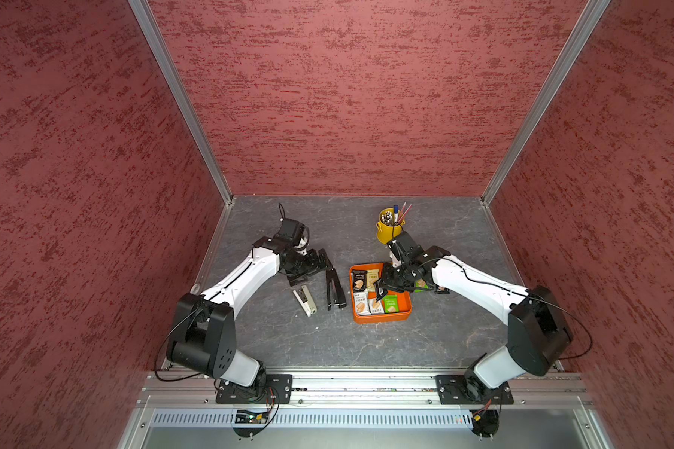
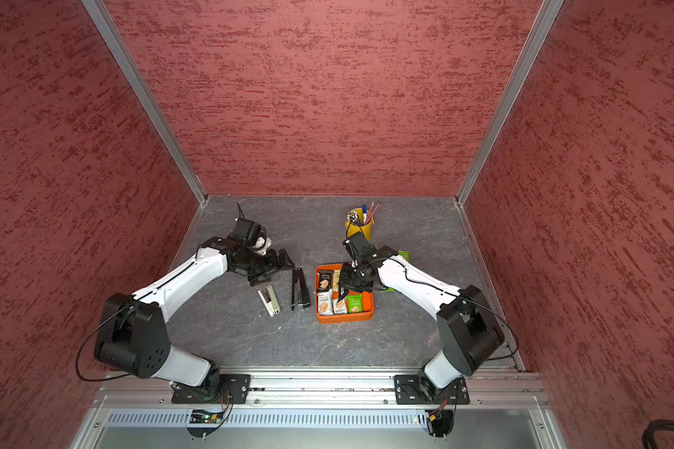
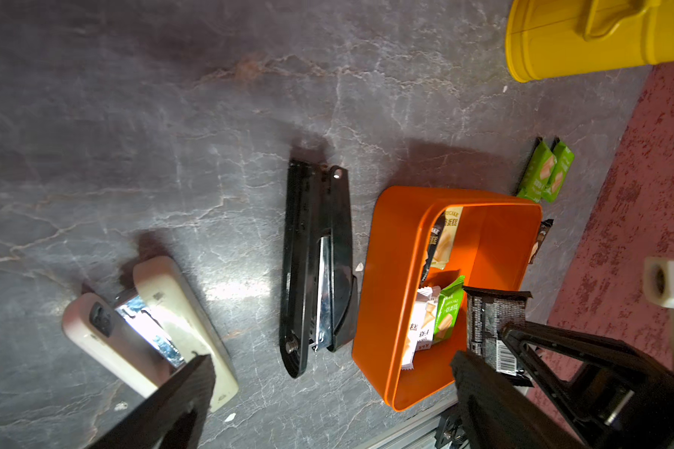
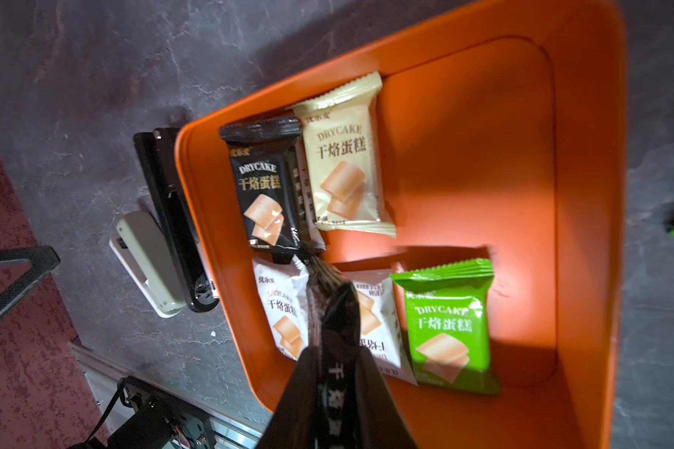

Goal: Take the cookies out of the storage box
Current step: Pick up the cookie from the storage box, then place the cookie at the center of the board.

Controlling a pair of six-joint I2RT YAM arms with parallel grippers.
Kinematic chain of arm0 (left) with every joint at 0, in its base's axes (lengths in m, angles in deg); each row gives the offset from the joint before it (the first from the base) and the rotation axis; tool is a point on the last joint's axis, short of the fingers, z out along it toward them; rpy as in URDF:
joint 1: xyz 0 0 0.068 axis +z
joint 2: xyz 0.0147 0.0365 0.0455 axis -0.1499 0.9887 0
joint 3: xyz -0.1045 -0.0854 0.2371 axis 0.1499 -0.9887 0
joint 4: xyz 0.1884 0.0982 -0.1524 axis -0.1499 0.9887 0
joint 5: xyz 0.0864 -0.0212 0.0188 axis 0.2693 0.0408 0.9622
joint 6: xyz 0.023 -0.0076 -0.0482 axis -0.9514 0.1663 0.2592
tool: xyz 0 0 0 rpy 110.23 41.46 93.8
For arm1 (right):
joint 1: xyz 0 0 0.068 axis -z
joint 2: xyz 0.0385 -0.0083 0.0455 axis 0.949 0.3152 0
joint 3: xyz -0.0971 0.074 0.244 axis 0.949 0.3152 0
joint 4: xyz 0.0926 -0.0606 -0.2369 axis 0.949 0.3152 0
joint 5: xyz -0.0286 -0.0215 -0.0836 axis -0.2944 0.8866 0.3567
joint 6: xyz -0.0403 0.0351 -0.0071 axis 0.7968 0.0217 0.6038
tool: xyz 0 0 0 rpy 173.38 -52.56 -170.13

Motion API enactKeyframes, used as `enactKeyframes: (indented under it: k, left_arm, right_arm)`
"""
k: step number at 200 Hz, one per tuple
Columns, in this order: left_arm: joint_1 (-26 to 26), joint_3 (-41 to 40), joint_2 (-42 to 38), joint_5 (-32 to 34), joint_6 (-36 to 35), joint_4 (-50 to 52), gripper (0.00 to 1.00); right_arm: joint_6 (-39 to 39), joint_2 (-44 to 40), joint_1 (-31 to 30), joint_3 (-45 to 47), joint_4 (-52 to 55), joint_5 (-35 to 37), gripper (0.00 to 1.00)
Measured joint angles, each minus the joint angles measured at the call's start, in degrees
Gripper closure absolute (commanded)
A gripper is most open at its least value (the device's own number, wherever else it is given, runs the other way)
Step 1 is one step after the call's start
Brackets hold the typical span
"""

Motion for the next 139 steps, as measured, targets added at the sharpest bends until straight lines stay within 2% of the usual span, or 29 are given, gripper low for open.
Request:
enactKeyframes:
  k: [46,139]
  left_arm:
    - [-3.78,5.49,2.29,2.29,-0.20,0.59,0.00]
    - [-5.20,10.32,9.75,2.99,0.09,0.98,0.00]
  right_arm:
    - [4.13,-4.11,4.57,-3.56,5.64,2.21,0.81]
    - [17.53,-5.42,25.90,-7.21,14.95,8.46,0.81]
